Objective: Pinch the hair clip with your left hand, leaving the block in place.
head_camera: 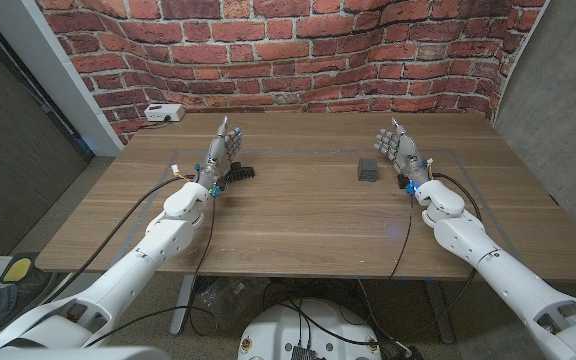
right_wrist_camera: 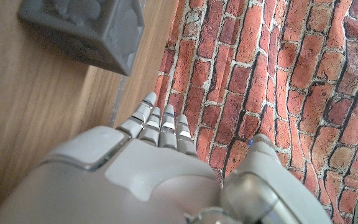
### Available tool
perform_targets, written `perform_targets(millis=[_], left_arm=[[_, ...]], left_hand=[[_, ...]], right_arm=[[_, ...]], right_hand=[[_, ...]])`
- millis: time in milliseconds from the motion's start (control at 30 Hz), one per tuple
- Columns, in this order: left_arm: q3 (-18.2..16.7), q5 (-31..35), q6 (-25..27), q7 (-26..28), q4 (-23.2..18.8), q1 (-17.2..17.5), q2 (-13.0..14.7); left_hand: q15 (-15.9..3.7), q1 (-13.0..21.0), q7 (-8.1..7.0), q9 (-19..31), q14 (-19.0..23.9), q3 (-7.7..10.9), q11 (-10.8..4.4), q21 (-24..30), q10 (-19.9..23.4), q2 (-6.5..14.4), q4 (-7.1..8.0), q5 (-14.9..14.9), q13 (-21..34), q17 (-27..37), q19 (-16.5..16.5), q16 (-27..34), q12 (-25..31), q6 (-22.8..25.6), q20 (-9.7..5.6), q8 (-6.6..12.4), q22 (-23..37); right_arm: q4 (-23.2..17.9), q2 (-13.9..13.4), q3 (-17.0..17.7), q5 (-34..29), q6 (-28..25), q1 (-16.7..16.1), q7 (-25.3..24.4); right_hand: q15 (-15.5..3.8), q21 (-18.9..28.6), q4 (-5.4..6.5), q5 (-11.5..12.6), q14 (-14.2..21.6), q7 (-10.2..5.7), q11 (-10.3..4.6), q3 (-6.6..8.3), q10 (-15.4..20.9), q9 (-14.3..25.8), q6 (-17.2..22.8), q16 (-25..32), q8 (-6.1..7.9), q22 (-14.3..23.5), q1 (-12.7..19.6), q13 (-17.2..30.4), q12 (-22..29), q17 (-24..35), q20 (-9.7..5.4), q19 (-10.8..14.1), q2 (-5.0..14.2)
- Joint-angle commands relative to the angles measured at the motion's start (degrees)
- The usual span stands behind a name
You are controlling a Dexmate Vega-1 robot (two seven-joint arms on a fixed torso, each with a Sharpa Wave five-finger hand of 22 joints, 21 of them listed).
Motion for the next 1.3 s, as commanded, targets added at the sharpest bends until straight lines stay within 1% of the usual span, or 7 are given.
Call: perform_targets(millis=[33, 267, 333, 500, 700, 867, 1300], left_arm=[[0.1, 0.5, 0.5, 0.4, -1.7, 0.7, 0.8], [-0.4, 0.8, 0.5, 0.9, -3.4, 1.4, 1.9], [-0.6, 1.0, 0.3, 1.0, -3.6, 1.5, 2.2], [-0.9, 1.5, -0.4, 1.0, -4.2, 1.9, 2.9], [-1.1, 2.0, -1.5, 0.6, -4.2, 2.0, 3.3], [-1.1, 2.7, -2.9, 0.1, -3.9, 1.9, 3.4], [-2.2, 3.5, -5.8, 0.6, -5.3, 3.4, 4.1]], left_hand=[[0.03, 0.4, 0.39, 0.3, -0.1, 0.04, 0.15, 0.2, 0.4, 0.2, 0.35, 0.3, 0.2, 0.2, -0.1, 0.3, 0.2, 0.0, -0.55, 0.38, 0.2], [0.12, 0.5, 0.43, 0.3, 0.2, 0.00, 0.22, 0.2, 0.7, 0.3, 0.28, 0.4, 0.2, 0.2, -0.1, 0.4, 0.4, 0.3, -0.52, 0.47, 0.2], [0.13, 0.6, 0.49, 0.3, 0.2, -0.01, 0.20, 0.2, 0.9, 0.3, 0.25, 0.4, 0.2, 0.2, -0.1, 0.4, 0.4, 0.4, -0.50, 0.52, 0.2], [0.06, 0.8, 0.36, 0.3, 0.7, -0.04, 0.03, 0.3, 1.4, 0.4, 0.13, 0.5, 0.2, 0.1, 0.2, 0.5, 0.6, 0.7, -0.44, 0.64, 0.2], [0.05, 1.1, 0.36, 0.3, 1.5, -0.05, 0.19, 0.5, 2.1, 0.6, -0.04, 0.6, 0.2, 0.1, 0.7, 0.8, 0.9, 1.4, -0.35, 0.85, 0.2], [0.43, 1.5, 0.40, 0.3, 2.5, -0.05, 0.06, 0.8, 2.9, 0.8, -0.26, 0.7, 0.2, 0.1, 1.5, 1.0, 1.1, 1.9, -0.14, 0.99, 0.1], [0.46, 2.5, 0.72, 0.4, 4.5, -0.03, 0.23, 1.2, 4.9, 1.2, -0.75, 0.8, 0.2, 0.1, 3.0, 1.3, 1.6, 3.3, 0.35, 1.34, 0.1]], right_arm=[[-1.6, -0.2, 0.3, 0.4, -0.8, -1.4, -1.2], [-1.1, 0.2, 0.1, -0.1, -0.1, -1.2, -1.4], [-1.0, 0.3, 0.0, -0.4, 0.1, -1.1, -1.8], [-0.6, 0.7, -0.2, -0.9, 0.8, -0.9, -1.8], [0.1, 1.1, -0.5, -1.4, 1.9, -0.6, -1.4], [0.6, 1.4, -0.6, -1.9, 3.2, -0.3, -1.0], [0.7, 1.1, -0.4, -1.6, 2.6, -0.3, -1.1]], right_hand=[[0.22, 0.3, -0.04, 0.3, 0.2, -0.19, 0.02, 0.45, 0.6, 0.1, 0.6, 0.4, 0.41, 0.2, 0.5, 0.2, 0.4, 0.2, 0.04, 0.7, -0.03], [0.15, 0.2, -0.08, 0.3, 0.3, -0.22, -0.07, 0.44, 0.6, 0.1, 0.7, 0.4, 0.46, 0.2, 0.5, 0.2, 0.4, 0.2, 0.10, 0.8, 0.01], [0.09, -0.2, -0.11, 0.2, 0.3, -0.28, -0.11, 0.38, 0.6, 0.1, 2.9, 0.4, 1.28, 0.3, 0.4, 0.3, 0.4, 0.2, 0.11, 0.9, 0.10], [0.07, -0.3, -0.12, 0.2, 0.6, -0.86, -0.19, 0.35, 0.9, 0.2, 3.7, 0.4, 1.52, 0.3, 0.4, 0.3, 0.5, 0.2, 0.03, 1.1, 0.16], [0.08, -0.6, -0.23, 0.1, 0.7, -0.59, -0.18, 0.30, 1.0, 0.2, 2.2, 0.4, 0.83, 0.3, 0.4, 0.3, 0.6, 0.2, 0.11, 1.3, 0.15], [0.14, -0.6, -0.25, 0.1, 0.7, -0.60, -0.23, 0.30, 0.9, 0.3, 2.1, 0.4, 0.76, 0.3, 0.4, 0.3, 0.5, 0.2, 0.16, 1.3, 0.16], [0.17, -0.9, -0.34, 0.1, 0.7, -0.74, -0.25, 0.29, 1.0, 0.3, 2.4, 0.3, 0.83, 0.3, 0.4, 0.3, 0.6, 0.2, 0.31, 1.5, 0.23]])
